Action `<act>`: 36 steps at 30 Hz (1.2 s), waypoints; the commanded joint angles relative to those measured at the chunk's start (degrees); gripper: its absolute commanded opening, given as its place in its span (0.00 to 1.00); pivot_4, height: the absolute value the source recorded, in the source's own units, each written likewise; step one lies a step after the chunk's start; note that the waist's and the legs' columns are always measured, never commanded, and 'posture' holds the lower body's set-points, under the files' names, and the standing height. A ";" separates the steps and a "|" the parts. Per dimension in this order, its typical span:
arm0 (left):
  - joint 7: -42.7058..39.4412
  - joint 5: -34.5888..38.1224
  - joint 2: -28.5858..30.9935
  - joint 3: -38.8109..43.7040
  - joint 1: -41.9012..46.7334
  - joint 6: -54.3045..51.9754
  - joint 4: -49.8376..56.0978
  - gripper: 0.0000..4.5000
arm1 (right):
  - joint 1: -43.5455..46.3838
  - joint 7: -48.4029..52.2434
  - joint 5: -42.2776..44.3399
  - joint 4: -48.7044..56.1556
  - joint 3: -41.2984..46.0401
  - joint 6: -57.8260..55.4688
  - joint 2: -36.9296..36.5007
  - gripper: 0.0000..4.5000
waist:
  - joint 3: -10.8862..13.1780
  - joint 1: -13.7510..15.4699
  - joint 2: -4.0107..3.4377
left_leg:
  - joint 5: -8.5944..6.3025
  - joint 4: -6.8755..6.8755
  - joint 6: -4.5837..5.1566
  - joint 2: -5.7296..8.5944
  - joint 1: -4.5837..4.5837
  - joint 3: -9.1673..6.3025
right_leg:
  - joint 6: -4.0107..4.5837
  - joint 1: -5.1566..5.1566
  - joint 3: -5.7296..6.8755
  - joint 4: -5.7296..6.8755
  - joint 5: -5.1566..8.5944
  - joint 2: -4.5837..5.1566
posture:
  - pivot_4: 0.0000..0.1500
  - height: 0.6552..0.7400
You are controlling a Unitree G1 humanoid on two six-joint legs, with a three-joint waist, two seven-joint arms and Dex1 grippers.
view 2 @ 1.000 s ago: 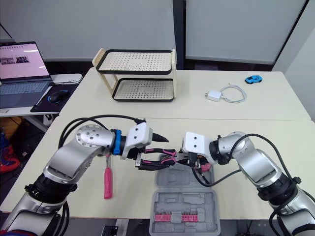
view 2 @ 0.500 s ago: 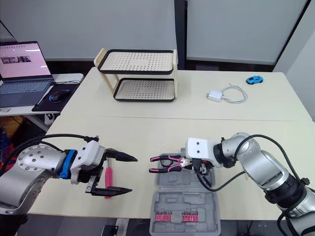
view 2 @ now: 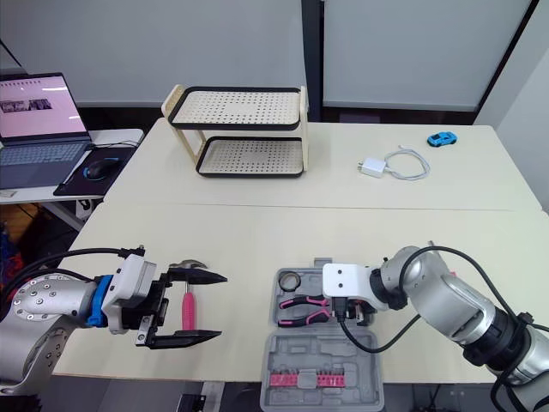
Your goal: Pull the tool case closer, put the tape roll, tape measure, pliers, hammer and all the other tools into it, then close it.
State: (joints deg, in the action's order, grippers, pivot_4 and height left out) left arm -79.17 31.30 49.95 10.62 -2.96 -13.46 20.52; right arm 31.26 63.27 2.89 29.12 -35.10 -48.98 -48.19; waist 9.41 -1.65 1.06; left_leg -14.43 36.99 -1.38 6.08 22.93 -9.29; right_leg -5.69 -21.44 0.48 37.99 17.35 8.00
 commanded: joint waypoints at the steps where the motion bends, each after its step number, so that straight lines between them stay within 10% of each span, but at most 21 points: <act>1: -0.85 0.19 0.64 0.69 -0.66 2.35 0.76 1.00 | 1.92 -0.77 -0.42 1.75 0.66 -1.84 0.66 0.27 | 0.00 -0.03 0.00 | 0.00 0.00 0.00 0.00 0.00 0.01 | 0.00 0.00 -0.01 0.00 0.00 0.00 | 1.00 1.00; 36: -3.38 -0.15 1.22 -1.31 1.85 5.02 -2.42 1.00 | 2.62 -5.18 -3.27 -2.52 -4.34 -3.52 5.96 0.27 | 0.00 -0.10 0.00 | 0.00 -0.02 0.00 0.00 -0.01 -0.01 | 0.00 -0.03 0.00 0.00 0.00 -0.01 | 1.00 1.00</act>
State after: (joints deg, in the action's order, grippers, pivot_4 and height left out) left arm -82.11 30.83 50.24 9.23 -1.48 -9.12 17.44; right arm 33.26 58.56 -0.09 25.84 -39.60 -53.16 -42.63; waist 9.41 -1.76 1.06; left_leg -14.43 36.97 -1.39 6.08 22.92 -9.30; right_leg -5.69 -21.48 0.48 38.00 17.35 7.99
